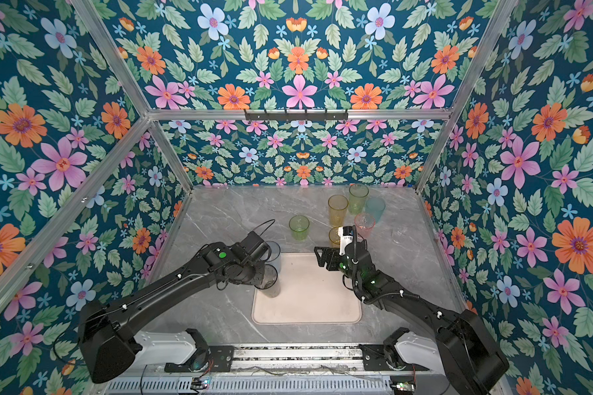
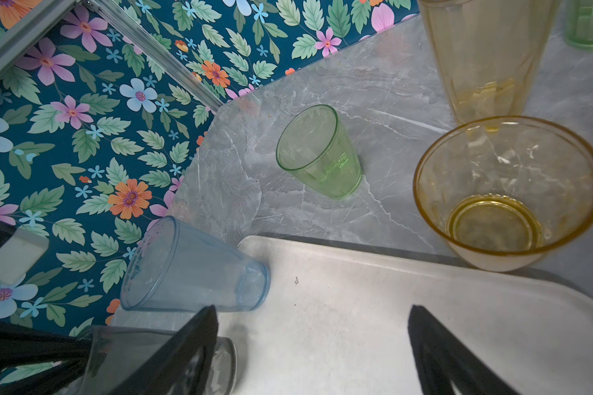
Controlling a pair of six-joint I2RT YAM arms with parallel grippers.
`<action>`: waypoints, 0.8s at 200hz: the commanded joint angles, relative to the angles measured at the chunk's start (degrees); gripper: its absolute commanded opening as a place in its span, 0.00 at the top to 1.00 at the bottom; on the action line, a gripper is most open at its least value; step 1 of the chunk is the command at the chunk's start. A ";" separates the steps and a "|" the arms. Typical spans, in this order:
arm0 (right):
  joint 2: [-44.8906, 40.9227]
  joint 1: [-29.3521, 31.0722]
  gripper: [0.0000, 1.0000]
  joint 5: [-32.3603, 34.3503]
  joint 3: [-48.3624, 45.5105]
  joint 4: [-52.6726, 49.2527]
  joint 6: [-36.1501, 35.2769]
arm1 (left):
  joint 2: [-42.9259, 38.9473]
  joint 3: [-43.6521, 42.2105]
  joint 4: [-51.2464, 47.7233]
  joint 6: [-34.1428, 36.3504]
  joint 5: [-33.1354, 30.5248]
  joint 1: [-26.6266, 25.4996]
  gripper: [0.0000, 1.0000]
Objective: Place the glasses into the tray
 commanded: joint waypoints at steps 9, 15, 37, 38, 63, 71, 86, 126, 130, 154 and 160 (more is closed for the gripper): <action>-0.30 0.03 0.12 0.85 -0.31 2.06 0.65 | 0.54 0.71 -0.02 -0.16 -1.12 -0.48 1.00; -0.30 0.04 0.12 0.89 -0.32 2.04 0.65 | 0.67 0.76 -0.14 -0.11 -1.20 -0.50 1.00; -0.41 0.03 0.12 0.85 -0.36 2.17 0.65 | 1.23 0.98 -0.46 0.05 -1.30 -0.57 1.00; -0.40 0.03 0.12 0.83 -0.38 2.19 0.65 | 1.32 1.02 -0.48 0.06 -1.34 -0.57 1.00; -0.61 0.03 0.12 0.94 -0.58 2.22 0.65 | 1.55 1.52 -0.86 0.15 -1.60 -0.57 1.00; -0.65 0.03 0.12 0.98 -0.58 2.31 0.65 | 1.62 1.64 -0.92 0.07 -1.73 -0.57 1.00; -0.75 0.03 0.12 0.98 -0.67 2.38 0.66 | 1.94 1.78 -1.17 0.31 -1.61 -0.57 1.00; -0.87 -0.01 0.11 0.98 -0.76 2.39 0.61 | 2.63 1.52 -1.46 0.24 -1.91 -0.57 1.00; -0.83 0.01 0.12 0.97 -0.76 2.39 0.67 | 2.56 1.52 -1.52 0.18 -1.83 -0.57 1.00; -0.98 0.03 0.12 1.05 -0.85 2.49 0.65 | 2.74 1.38 -1.65 0.23 -2.14 -0.57 1.00; -0.87 0.03 0.12 1.02 -0.85 2.46 0.70 | 2.89 1.33 -1.65 0.26 -2.18 -0.57 1.00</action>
